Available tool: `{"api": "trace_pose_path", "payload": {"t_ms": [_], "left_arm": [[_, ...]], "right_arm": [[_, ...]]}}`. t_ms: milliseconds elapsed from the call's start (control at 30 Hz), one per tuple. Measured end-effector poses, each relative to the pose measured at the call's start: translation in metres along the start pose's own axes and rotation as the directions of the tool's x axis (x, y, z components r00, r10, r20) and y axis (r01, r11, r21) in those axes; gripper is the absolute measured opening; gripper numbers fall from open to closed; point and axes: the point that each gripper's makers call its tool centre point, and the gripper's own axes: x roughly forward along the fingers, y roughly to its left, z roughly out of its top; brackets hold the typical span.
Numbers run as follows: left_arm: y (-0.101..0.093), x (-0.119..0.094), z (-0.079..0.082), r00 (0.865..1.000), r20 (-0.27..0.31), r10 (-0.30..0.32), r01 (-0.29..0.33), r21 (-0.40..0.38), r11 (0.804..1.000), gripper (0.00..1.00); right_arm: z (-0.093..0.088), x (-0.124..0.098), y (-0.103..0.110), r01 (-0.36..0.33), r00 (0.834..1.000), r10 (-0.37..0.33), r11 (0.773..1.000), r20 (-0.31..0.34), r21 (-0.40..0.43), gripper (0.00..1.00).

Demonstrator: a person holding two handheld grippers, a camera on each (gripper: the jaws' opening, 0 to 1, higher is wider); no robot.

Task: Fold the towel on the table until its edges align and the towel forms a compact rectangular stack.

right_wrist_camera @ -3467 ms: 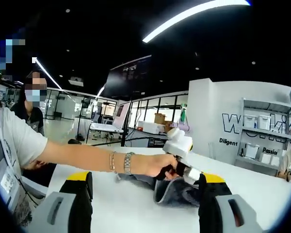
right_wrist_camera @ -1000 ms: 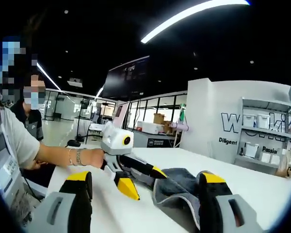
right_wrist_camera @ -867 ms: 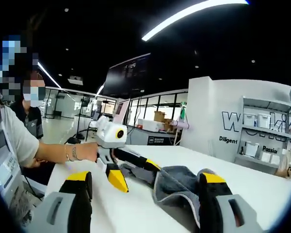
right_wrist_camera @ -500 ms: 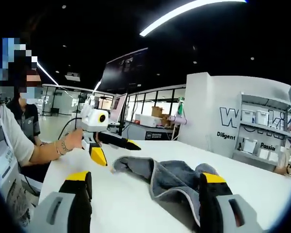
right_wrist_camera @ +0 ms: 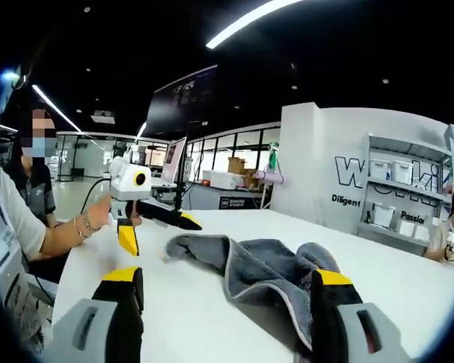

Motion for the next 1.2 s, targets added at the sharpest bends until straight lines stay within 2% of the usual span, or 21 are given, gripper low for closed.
{"api": "trace_pose_path", "payload": {"t_ms": [167,433,633,900,1200], "left_arm": [[0.008,0.000,-0.002,1.000,-0.004,0.015,-0.015,-0.019,1.000,0.98],[0.006,0.002,-0.007,0.999,-0.034,-0.002,0.002,-0.003,1.000,0.98],[0.008,0.004,-0.011,0.998,-0.055,-0.005,0.004,-0.015,1.000,0.97],[0.009,0.003,-0.005,0.999,-0.035,-0.010,0.009,-0.036,0.999,0.97],[0.002,0.006,-0.003,1.000,-0.025,-0.015,0.014,-0.044,0.999,0.96]], "right_arm": [[0.002,-0.001,0.000,-0.001,1.000,0.001,1.000,0.003,-0.001,0.96],[-0.005,0.005,0.010,-0.030,0.999,0.029,0.999,-0.034,-0.027,0.96],[-0.009,0.005,0.008,-0.033,0.998,0.032,0.999,-0.052,-0.020,0.96],[-0.002,0.000,0.001,-0.021,0.999,0.020,1.000,-0.032,-0.010,0.96],[-0.004,-0.001,-0.003,-0.016,0.999,0.016,1.000,-0.037,-0.003,0.96]]}}
